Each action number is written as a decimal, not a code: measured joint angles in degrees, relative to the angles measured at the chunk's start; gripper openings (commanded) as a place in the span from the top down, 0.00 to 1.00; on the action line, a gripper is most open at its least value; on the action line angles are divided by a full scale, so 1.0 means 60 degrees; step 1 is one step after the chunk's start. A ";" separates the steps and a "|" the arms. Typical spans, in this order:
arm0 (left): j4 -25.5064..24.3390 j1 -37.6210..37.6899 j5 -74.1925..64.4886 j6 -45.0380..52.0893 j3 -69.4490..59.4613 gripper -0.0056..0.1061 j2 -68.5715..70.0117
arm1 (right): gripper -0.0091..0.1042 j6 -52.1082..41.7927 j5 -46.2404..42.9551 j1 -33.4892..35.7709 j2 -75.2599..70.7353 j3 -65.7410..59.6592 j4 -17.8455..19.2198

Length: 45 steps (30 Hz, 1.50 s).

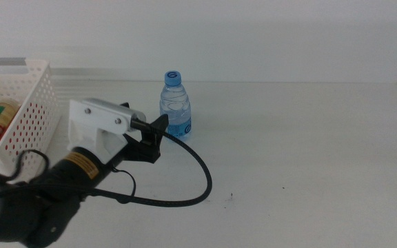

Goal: Use arms to grab the bottles and put them into the dustbin to the left of the table.

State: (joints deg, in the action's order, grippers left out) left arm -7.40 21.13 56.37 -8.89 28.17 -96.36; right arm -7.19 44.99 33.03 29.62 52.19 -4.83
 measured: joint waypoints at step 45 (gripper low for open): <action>-0.1568 -0.0456 -0.0103 -0.0737 0.5383 0.11 -0.5176 | 0.18 0.0018 0.0000 0.0000 0.0000 0.0000 0.0000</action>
State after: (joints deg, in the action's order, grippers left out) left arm -16.81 18.39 55.76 -13.31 60.47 -127.42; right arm -7.09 44.99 33.03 29.62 52.19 -4.83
